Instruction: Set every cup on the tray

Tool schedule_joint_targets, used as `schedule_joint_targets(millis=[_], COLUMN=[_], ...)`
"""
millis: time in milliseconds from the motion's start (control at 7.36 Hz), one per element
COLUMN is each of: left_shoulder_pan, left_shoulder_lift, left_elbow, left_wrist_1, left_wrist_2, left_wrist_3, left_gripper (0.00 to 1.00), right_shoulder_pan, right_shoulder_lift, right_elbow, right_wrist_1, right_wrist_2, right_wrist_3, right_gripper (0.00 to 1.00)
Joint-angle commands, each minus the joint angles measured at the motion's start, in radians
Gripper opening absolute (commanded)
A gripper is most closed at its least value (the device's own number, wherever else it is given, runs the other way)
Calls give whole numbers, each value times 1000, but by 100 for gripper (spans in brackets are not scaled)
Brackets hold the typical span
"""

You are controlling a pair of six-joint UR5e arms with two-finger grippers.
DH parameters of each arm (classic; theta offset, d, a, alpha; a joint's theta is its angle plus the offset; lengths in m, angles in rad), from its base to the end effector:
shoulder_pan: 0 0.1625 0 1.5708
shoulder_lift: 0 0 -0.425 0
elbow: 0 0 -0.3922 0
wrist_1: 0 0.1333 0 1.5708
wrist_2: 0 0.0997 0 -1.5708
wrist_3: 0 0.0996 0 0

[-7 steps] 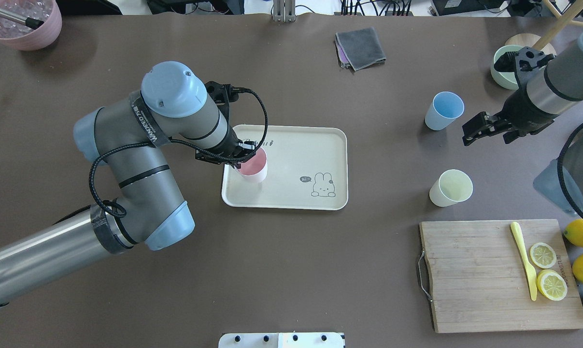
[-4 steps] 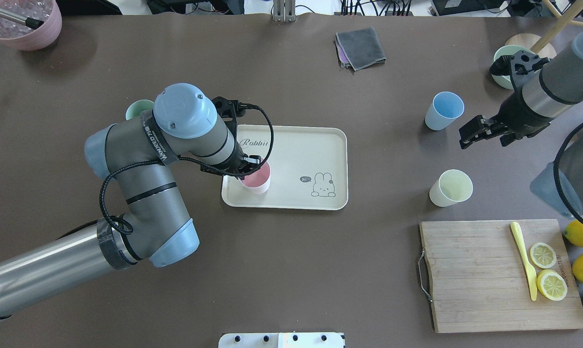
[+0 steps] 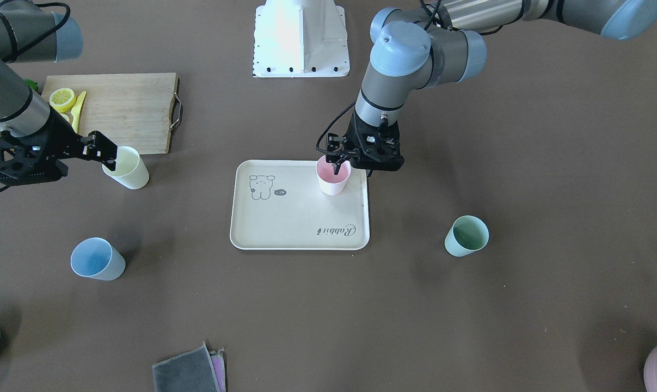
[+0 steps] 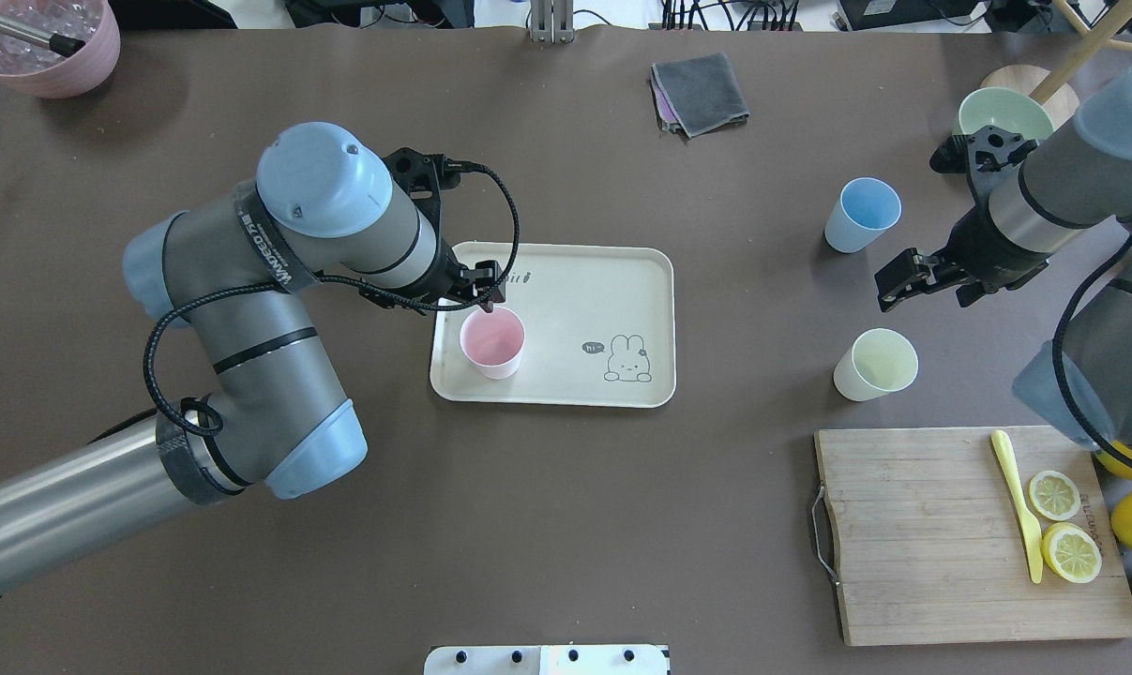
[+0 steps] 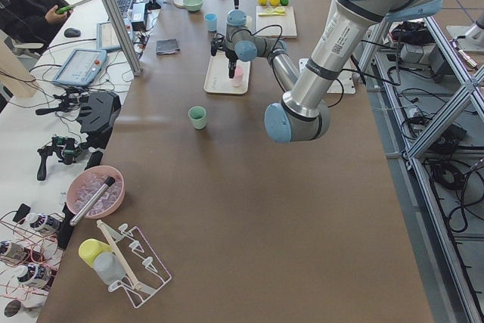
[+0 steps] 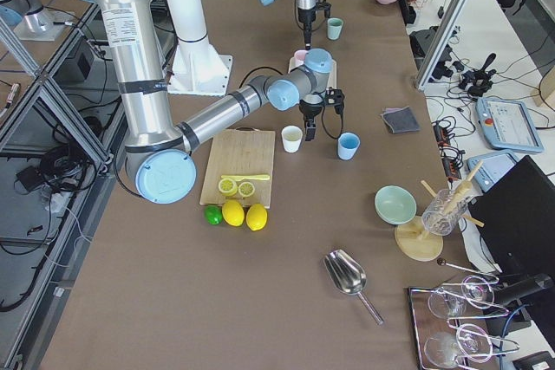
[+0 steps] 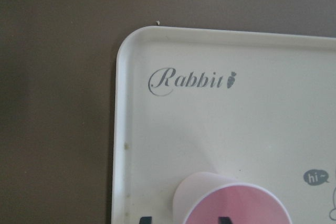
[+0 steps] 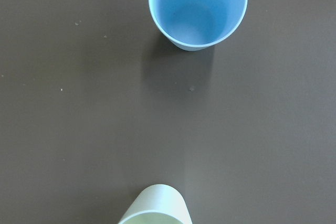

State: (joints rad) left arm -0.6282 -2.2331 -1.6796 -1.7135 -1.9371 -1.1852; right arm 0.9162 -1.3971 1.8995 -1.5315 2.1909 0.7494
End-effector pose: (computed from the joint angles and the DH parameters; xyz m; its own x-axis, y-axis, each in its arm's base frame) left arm 0.4905 -0.4769 0.2022 0.5779 0.0142 -0.8160 0.1099 0.9894 0.0951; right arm -0.2716 -0.4778 0.4103 0.6945 -0.0737 0.7157 0.0664 0.9971 0.0383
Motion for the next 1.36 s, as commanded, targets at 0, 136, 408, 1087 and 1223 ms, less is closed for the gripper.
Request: schedule_joint_targets(millis=[0,136,408,1087,1223], left_shoulder_pan=[-39,-50,-65,-67,-71], left_shoulder_lift=[0,1,3,3,3], left_elbow=[-5,-5,-3,-5,-6], left_wrist_1=[11,11,11,11,11], left_wrist_2=[-19,-19,-19,-19,-19], left_wrist_3=[12,16,38,39,39], left_gripper=[97,97,97,97,97], right_shoulder_pan=[-51,-60,-83,-129,-134], right_shoulder_lift=[-19,-25,-34,-25,-22], right_elbow=[-5,-7,-8,-85,-112], right_wrist_1=[1,-1,-1,57,103], right_wrist_2=[-42,-42,-42,-98,-100], right_wrist_3=[22,24,24,13,22], right_gripper=[100,100,100,0,0])
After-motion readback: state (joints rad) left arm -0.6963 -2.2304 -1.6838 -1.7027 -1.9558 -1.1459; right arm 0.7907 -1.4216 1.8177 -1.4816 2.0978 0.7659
